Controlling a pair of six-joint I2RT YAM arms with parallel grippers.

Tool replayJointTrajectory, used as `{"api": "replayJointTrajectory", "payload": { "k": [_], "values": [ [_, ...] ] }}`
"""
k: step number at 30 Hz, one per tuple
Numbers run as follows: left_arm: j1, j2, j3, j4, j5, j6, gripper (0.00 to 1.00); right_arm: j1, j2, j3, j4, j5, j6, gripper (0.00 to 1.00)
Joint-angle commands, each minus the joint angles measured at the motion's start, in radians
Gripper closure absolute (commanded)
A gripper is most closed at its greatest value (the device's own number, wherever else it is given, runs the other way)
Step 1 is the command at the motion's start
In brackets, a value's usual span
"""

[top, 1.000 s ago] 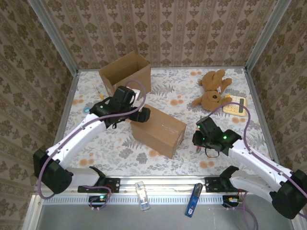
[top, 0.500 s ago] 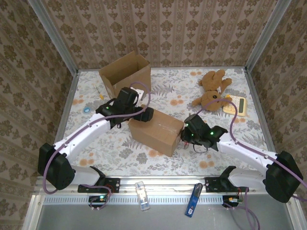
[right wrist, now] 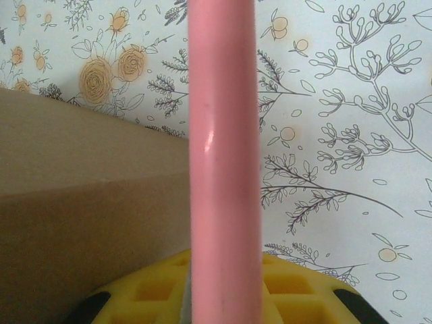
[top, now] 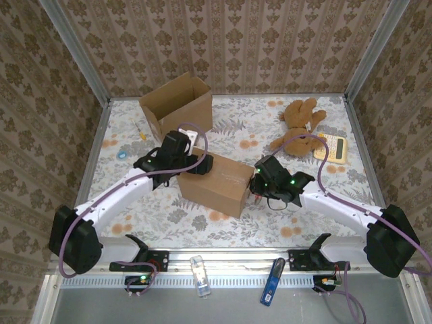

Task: Unpack the express box

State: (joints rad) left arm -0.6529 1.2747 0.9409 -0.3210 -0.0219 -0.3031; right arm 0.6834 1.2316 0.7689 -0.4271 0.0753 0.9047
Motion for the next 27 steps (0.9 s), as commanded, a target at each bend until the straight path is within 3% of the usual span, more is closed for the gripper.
{"api": "replayJointTrajectory", "payload": {
  "k": [1, 6, 13, 16, 20, 27],
  "values": [
    [0.005, -0.019, -0.07, 0.049, -0.011, -0.046, 0.0, 0.001, -0.002, 0.021, 0.027, 0.024, -0.021, 1.0],
    [0.0, -0.035, -0.144, 0.113, -0.031, -0.084, 0.0, -0.001, -0.017, 0.034, -0.006, 0.016, -0.032, 1.0],
    [-0.013, -0.027, -0.189, 0.071, -0.073, -0.082, 0.0, -0.018, -0.144, 0.043, -0.126, -0.047, -0.076, 1.0],
    [-0.023, -0.021, -0.202, 0.052, -0.106, -0.08, 0.0, -0.051, -0.236, 0.028, -0.199, -0.142, -0.108, 1.0],
    [-0.039, -0.012, -0.221, 0.044, -0.143, -0.082, 0.0, -0.104, -0.352, -0.004, -0.261, -0.359, -0.151, 1.0],
    [-0.066, 0.012, -0.237, 0.025, -0.203, -0.093, 0.0, -0.124, -0.426, -0.055, -0.21, -0.686, -0.125, 1.0]
  ]
}}
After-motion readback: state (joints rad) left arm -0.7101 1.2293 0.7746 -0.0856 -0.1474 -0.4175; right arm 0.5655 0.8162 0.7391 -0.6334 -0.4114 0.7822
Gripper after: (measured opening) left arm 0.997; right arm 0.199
